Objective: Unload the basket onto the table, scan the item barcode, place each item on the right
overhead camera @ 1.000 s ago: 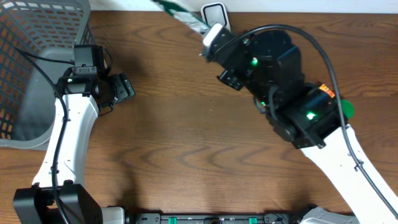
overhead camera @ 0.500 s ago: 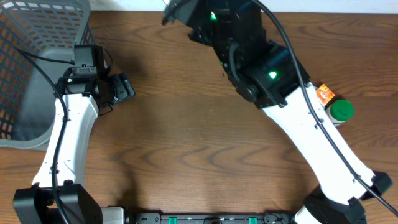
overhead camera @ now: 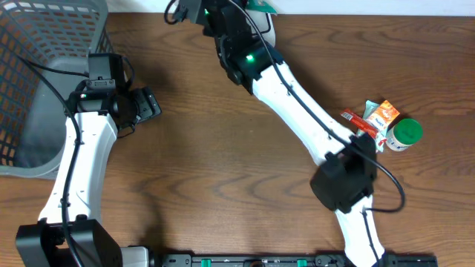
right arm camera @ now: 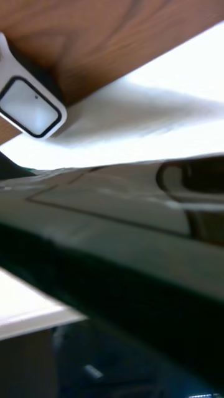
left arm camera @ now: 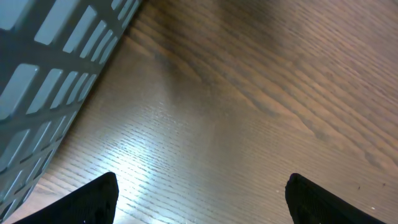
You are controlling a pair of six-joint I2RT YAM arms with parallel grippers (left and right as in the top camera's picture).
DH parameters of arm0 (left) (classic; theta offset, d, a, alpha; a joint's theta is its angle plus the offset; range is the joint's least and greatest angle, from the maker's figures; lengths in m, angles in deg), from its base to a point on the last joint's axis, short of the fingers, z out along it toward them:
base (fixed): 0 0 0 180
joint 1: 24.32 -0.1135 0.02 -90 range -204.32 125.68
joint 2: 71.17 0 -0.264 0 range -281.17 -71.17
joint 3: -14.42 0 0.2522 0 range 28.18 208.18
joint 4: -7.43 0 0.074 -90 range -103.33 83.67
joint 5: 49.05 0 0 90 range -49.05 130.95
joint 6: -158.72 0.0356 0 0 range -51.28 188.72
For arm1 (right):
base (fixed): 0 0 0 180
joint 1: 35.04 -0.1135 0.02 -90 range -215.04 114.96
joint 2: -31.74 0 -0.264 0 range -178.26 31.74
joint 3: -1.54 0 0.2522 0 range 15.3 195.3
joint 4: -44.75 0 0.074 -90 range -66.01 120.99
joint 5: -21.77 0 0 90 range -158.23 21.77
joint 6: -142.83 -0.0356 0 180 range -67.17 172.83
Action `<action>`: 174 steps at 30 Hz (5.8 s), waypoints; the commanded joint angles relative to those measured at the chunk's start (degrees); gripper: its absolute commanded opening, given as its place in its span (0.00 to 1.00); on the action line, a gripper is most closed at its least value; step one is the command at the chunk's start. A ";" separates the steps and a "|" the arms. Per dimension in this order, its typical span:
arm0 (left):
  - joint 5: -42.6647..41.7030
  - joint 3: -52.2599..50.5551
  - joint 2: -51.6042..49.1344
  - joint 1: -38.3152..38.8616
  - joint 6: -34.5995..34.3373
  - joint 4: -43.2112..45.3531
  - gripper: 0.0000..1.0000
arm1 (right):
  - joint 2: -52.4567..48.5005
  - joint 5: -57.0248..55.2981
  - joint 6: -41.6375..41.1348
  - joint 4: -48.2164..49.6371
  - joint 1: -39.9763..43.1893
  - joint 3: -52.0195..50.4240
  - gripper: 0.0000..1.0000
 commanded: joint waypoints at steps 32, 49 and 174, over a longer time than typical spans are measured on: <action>1.33 0.28 0.50 -0.68 -0.79 0.00 0.87 | -17.57 5.03 -8.90 8.09 5.16 0.39 0.01; 1.33 0.28 0.50 -0.68 -0.79 0.00 0.87 | -14.86 4.07 -30.69 5.42 7.48 0.42 0.01; 1.33 0.28 0.50 -0.68 -0.76 0.00 0.87 | 126.84 28.48 -56.50 -40.46 30.10 -79.93 0.99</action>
